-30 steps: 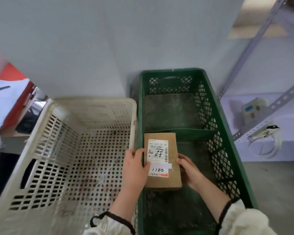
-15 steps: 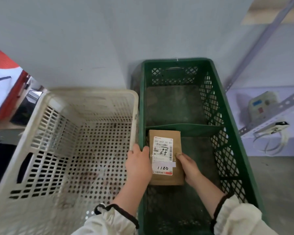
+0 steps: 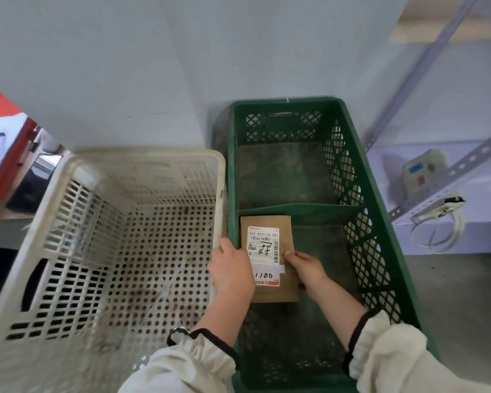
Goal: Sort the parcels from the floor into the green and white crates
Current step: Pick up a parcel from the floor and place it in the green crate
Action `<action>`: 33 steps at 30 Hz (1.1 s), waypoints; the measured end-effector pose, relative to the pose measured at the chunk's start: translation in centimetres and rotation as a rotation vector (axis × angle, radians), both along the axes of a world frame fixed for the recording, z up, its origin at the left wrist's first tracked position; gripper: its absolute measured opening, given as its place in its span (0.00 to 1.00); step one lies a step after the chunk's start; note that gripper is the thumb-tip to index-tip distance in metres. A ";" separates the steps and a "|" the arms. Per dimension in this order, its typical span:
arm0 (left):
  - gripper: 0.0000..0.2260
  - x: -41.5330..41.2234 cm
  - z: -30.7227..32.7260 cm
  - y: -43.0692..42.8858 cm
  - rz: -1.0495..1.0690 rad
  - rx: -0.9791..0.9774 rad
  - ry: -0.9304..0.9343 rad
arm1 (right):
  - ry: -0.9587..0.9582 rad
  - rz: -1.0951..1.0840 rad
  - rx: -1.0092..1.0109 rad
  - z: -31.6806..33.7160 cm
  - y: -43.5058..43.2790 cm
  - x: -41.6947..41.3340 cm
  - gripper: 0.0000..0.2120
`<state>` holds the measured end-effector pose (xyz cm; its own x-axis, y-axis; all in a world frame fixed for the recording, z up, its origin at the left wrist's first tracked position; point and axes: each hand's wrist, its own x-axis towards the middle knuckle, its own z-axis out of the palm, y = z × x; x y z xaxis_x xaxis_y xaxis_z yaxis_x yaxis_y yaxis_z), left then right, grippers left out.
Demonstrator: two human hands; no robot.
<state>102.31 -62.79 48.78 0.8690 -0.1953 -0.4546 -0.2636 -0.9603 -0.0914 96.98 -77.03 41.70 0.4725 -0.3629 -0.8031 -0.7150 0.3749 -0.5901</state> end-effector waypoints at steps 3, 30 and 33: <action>0.17 0.2 0.3 0.4 -0.004 -0.085 0.027 | 0.013 0.035 -0.064 1.6 -0.5 0.0 0.22; 0.30 -17.3 17.7 26.8 0.548 -0.357 -0.527 | -0.722 1.625 -1.294 28.7 16.1 -0.2 0.34; 0.29 -24.8 17.6 31.5 0.749 -0.313 -0.565 | -0.857 1.741 -1.255 28.6 22.8 -2.9 0.33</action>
<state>77.47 -31.26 66.38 0.8904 0.4532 0.0434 0.4263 -0.8633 0.2701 94.03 -54.24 70.30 0.7644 0.6369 -0.1007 0.6127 -0.7661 -0.1941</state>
